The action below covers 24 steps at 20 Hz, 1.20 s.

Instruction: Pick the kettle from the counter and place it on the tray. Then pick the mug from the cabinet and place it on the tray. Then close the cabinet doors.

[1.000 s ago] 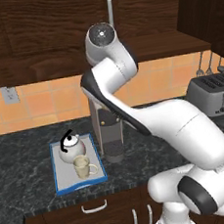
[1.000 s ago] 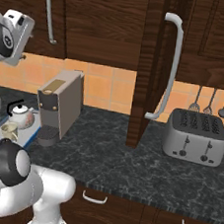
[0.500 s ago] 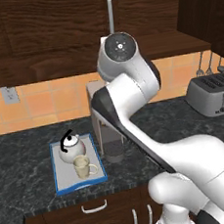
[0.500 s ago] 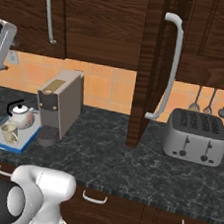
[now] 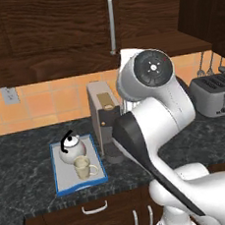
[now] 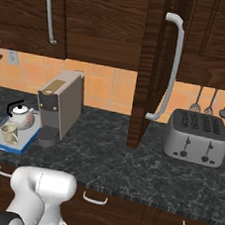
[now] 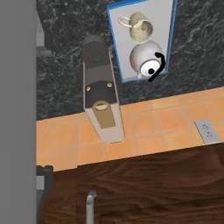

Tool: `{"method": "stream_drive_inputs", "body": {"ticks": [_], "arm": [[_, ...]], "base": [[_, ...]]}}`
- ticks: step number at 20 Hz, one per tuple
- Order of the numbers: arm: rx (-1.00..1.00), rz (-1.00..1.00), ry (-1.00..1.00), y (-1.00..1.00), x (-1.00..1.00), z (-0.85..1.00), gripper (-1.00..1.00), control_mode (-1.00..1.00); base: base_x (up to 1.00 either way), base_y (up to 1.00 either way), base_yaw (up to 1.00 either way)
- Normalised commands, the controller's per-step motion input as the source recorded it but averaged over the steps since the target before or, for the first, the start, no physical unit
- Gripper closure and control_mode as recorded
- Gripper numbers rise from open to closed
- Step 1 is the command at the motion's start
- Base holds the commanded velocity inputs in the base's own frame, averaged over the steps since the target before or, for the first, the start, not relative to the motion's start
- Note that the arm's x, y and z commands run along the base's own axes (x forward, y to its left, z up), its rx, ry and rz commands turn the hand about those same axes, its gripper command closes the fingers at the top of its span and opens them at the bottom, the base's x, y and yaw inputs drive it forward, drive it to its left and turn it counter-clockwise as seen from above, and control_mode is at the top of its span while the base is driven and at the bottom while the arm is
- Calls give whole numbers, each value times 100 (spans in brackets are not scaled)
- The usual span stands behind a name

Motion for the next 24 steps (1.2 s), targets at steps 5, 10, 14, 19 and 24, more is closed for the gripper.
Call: {"method": "stream_drive_inputs", "body": {"ticks": [5, 10, 14, 19, 24], "arm": [[0, 0, 10, -28, -59, 0, -100, -100], [0, -4, 12, -49, -42, 1, -100, -100], [2, -36, 1, -67, -20, 2, -100, -100], [8, -34, 9, -89, -3, -2, -100, -100], [25, -23, 1, -96, -8, 2, -100, -100]], "base": [[0, 0, 0], [0, 0, 0], [0, 0, 0], [0, 0, 0], [0, 0, 0]]}}
